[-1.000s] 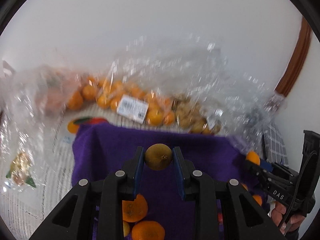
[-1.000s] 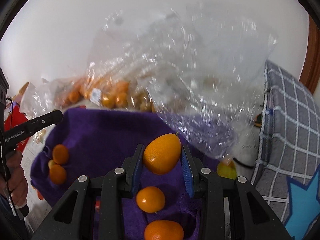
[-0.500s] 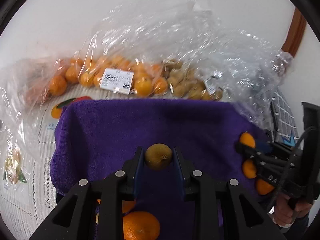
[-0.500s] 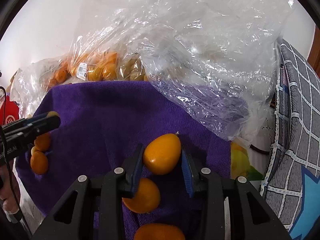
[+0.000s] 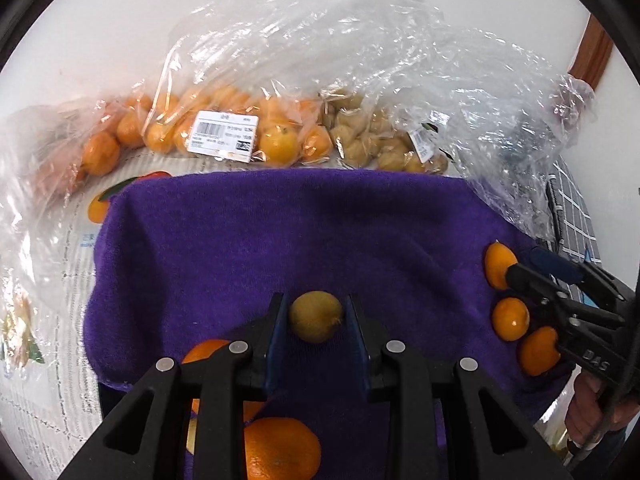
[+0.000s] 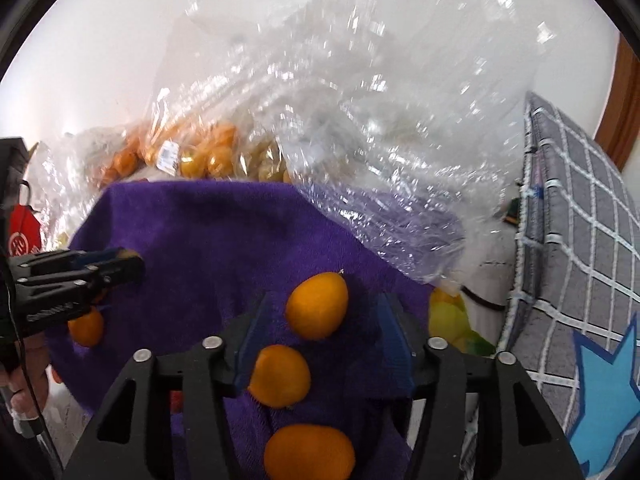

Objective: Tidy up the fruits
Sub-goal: 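Open both tools to drop the fruits onto the towel, then grasp a large orange beside the towel with the right tool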

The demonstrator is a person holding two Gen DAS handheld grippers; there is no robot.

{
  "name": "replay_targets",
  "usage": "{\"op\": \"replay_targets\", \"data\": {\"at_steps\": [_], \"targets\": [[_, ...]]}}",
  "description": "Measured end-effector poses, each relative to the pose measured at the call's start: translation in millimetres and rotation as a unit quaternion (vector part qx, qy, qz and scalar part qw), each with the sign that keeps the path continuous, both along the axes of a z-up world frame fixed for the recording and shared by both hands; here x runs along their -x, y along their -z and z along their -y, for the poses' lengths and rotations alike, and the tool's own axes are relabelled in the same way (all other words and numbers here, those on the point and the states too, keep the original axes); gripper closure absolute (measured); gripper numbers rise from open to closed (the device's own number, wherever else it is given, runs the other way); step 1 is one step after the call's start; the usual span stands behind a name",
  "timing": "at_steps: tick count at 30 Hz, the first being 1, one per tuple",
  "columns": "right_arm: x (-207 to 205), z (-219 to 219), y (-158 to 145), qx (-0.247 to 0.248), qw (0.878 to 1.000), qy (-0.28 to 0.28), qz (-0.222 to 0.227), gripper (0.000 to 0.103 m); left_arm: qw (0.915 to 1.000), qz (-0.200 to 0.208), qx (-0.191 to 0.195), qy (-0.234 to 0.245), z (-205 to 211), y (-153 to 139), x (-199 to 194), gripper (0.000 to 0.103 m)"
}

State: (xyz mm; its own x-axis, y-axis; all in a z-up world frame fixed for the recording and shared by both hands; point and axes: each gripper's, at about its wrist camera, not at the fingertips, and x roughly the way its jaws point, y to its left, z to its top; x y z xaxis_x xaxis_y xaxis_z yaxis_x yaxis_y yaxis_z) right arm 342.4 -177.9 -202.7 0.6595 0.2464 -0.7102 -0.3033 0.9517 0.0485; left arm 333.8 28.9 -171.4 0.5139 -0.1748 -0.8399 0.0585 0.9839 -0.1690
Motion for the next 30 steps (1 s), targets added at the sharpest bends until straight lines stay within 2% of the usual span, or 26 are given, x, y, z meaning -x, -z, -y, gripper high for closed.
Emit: {"op": "replay_targets", "data": {"at_steps": [3,5,10,18,21,25,30], "targets": [[10,4,-10,-0.001,1.000,0.002,0.009,0.043,1.0000,-0.001,-0.007,-0.002,2,-2,1,0.073],[21,6,-18,-0.002,1.000,0.003,0.017,0.042,1.0000,0.008,-0.005,0.001,4,-9,4,0.068],[55,11,-33,-0.018,0.999,0.007,0.032,0.041,0.9985,0.053,-0.007,0.005,10,-42,22,0.059],[111,11,-53,-0.001,0.998,0.029,0.060,0.041,0.9904,0.136,-0.012,0.023,18,-99,59,0.058],[130,13,-55,0.004,0.996,0.051,0.071,0.041,0.9868,0.161,-0.010,0.015,15,-120,75,0.058],[149,16,-52,0.004,0.995,0.064,0.071,0.041,0.9861,0.166,-0.001,0.002,9,-124,97,0.059],[171,16,-42,-0.019,0.997,0.054,0.058,0.042,0.9867,0.159,-0.032,0.005,2,-107,127,0.058]]}}
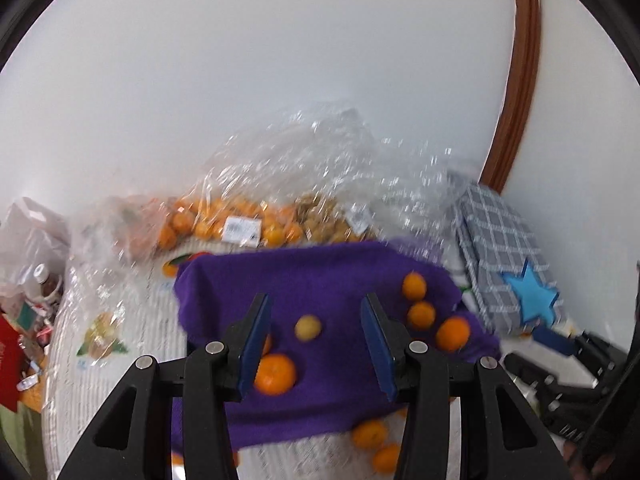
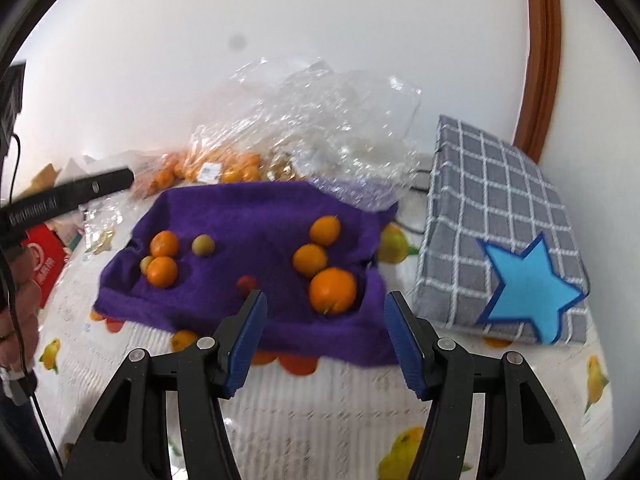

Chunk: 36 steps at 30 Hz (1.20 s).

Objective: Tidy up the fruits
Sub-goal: 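Grasp a large orange beside the towel with the right tool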

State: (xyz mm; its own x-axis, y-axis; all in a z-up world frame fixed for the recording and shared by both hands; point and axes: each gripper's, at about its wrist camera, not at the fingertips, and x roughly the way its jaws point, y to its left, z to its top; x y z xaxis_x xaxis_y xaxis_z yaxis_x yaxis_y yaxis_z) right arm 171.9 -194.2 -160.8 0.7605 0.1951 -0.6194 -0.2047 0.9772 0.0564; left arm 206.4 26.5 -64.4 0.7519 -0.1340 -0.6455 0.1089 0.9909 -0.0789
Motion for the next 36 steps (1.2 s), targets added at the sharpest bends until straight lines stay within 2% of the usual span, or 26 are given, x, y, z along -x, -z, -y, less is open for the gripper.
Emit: {"op": "replay_targets", "data": {"at_steps": [2,9,15,19,21,24,27,29,31,32,36], "targets": [[8,-3,6,-0.002,1.000,-0.010,0.001,0.042,1.0000,-0.004,-0.001,-0.006,-8,12,11,0.059],[32,-23,31,0.007,0.999,-0.050,0.002,0.046,0.9982,-0.031,0.040,-0.032,-44,69,45,0.058],[40,-39,54,-0.007,0.996,-0.083,-0.012,0.053,0.9952,-0.003,0.079,-0.058,-69,98,70,0.058],[41,-60,65,-0.022,0.991,-0.127,-0.024,0.053,0.9922,0.004,0.103,-0.071,-80,103,78,0.058],[41,-71,68,-0.020,0.988,-0.150,-0.022,0.053,0.9899,0.014,0.120,-0.074,-85,104,83,0.054],[37,-92,75,0.002,0.984,-0.177,-0.017,0.053,0.9893,0.013,0.124,-0.076,-87,107,81,0.054],[22,-101,85,0.015,0.981,-0.189,-0.045,0.052,0.9903,0.009,0.117,-0.075,-84,110,78,0.054],[18,-104,90,0.033,0.979,-0.195,-0.042,0.052,0.9909,0.000,0.115,-0.070,-81,113,75,0.054],[15,-104,94,0.036,0.978,-0.203,-0.036,0.060,0.9905,-0.008,0.121,-0.065,-81,115,73,0.054],[12,-103,97,0.033,0.978,-0.202,-0.042,0.068,0.9901,-0.011,0.125,-0.063,-82,116,72,0.054],[17,-89,94,0.013,0.979,-0.198,-0.034,0.068,0.9891,-0.011,0.137,-0.051,-81,118,73,0.054]]}}
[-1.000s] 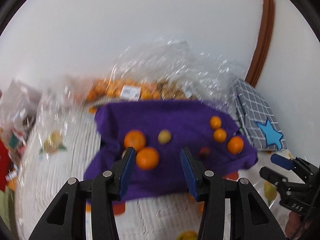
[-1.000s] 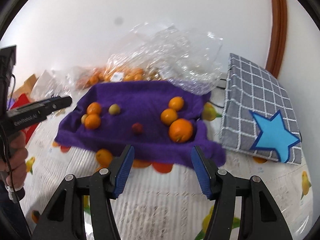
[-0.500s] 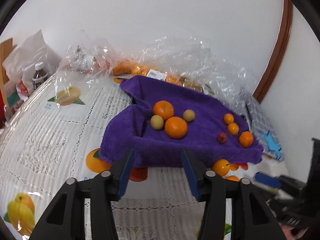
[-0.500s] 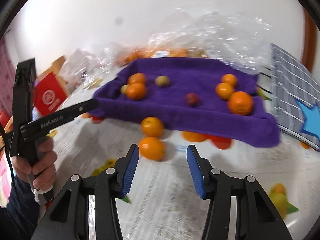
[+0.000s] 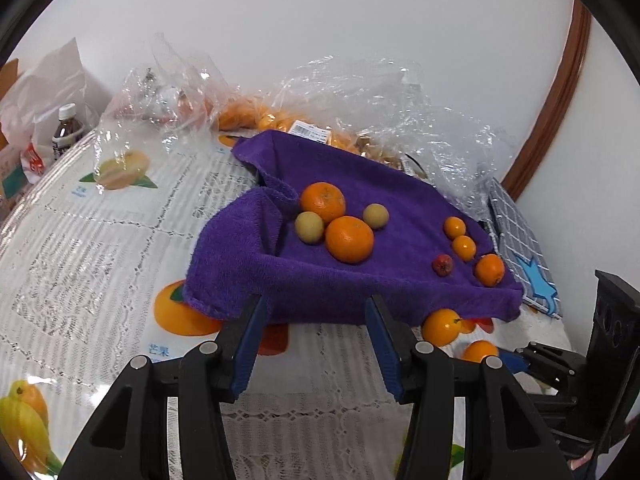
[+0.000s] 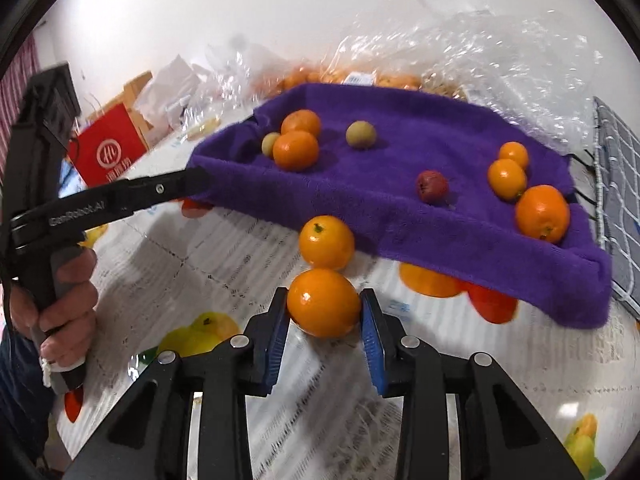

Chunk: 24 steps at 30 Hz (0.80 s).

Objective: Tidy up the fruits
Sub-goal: 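Grasp a large orange beside the towel with the right tool, then grasp another orange with the left tool while the right tool holds its orange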

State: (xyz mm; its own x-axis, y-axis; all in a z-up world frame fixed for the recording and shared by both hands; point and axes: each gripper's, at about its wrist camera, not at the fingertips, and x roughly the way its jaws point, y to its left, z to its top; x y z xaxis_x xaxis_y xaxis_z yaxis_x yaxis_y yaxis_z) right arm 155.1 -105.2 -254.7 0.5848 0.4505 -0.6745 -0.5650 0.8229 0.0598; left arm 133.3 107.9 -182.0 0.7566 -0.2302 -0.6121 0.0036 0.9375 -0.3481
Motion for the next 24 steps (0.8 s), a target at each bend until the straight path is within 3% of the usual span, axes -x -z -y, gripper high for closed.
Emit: {"op": "replay_targets", "data": {"at_steps": [7,10,15,20,22,24], "targets": [[17,65,-2,0.002,0.997,0.067,0.032,0.068,0.9975,-0.009,0.008,0.070,42,1,-3,0.054],[16,99,-3,-0.046,0.995,0.088,0.018,0.068,0.9955,-0.016,0.021,0.091,69,2,-9,0.054],[13,129,-4,-0.101,0.988,0.113,0.006,0.068,0.9950,-0.043,-0.026,0.086,108,10,-23,0.054],[15,121,-4,-0.085,0.991,0.101,0.003,0.068,0.9926,-0.056,-0.069,0.083,124,15,-29,0.054],[17,117,-4,-0.080,0.992,0.096,0.003,0.068,0.9921,-0.063,-0.073,0.080,127,18,-31,0.059],[16,117,-3,-0.079,0.992,0.096,0.002,0.068,0.9929,-0.063,-0.070,0.072,124,18,-31,0.073]]}}
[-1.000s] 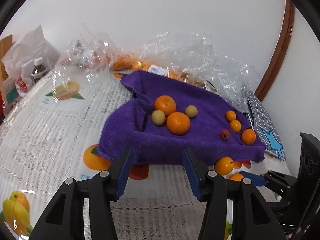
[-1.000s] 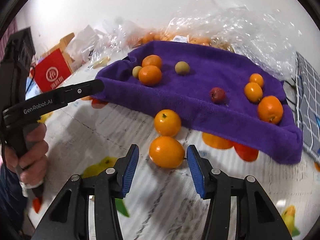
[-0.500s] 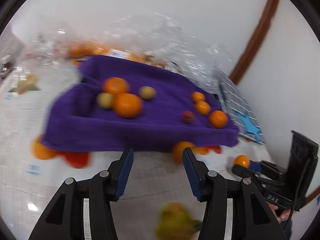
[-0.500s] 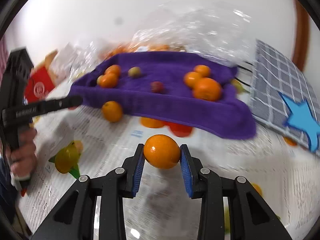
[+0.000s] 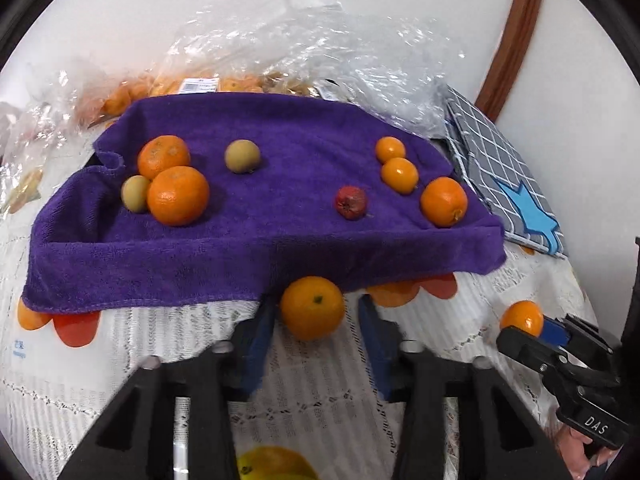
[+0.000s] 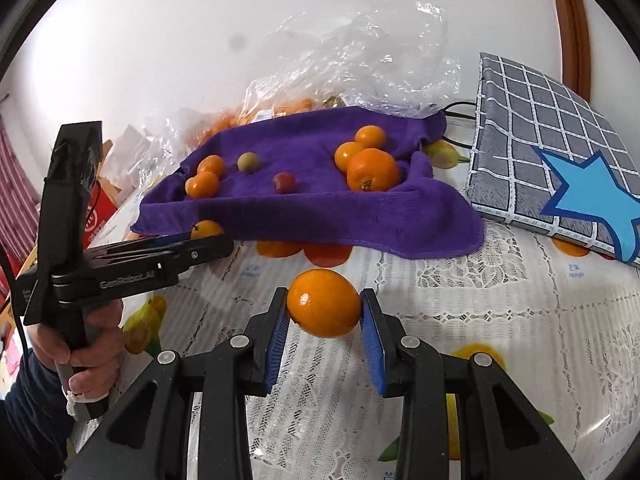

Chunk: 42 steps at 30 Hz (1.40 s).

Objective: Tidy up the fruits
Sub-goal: 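Grasp another orange with the left tool while the right tool holds its orange, then carry both held oranges over the purple towel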

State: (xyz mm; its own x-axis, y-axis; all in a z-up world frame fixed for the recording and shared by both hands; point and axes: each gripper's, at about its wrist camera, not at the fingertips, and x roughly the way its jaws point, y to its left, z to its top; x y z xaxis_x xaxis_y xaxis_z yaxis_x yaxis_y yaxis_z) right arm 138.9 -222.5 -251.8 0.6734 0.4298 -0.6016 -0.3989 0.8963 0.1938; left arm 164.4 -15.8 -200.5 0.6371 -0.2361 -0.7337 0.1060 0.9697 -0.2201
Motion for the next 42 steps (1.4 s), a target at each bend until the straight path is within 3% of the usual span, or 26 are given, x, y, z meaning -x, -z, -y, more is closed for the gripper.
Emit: {"op": "replay_targets", "data": {"at_steps": [3,9,19,31,42], "targets": [[0,1,0,0.000,1.000,0.005,0.000,0.068,0.9993,0.004,0.035,-0.010,-12,0,2,0.073],[0,1,0,0.000,1.000,0.005,0.002,0.068,0.9947,0.052,0.081,-0.035,-33,-10,20,0.073],[5,7,-3,-0.017,1.000,0.011,0.017,0.068,0.9932,0.082,0.068,-0.047,-38,-21,33,0.073],[16,9,-10,-0.013,0.999,0.026,0.029,0.068,0.9859,0.109,0.095,-0.084,-61,-34,43,0.073],[20,3,-56,-0.025,0.996,0.024,0.076,0.068,0.9780,0.145,0.088,-0.121,-77,-50,54,0.073]]}}
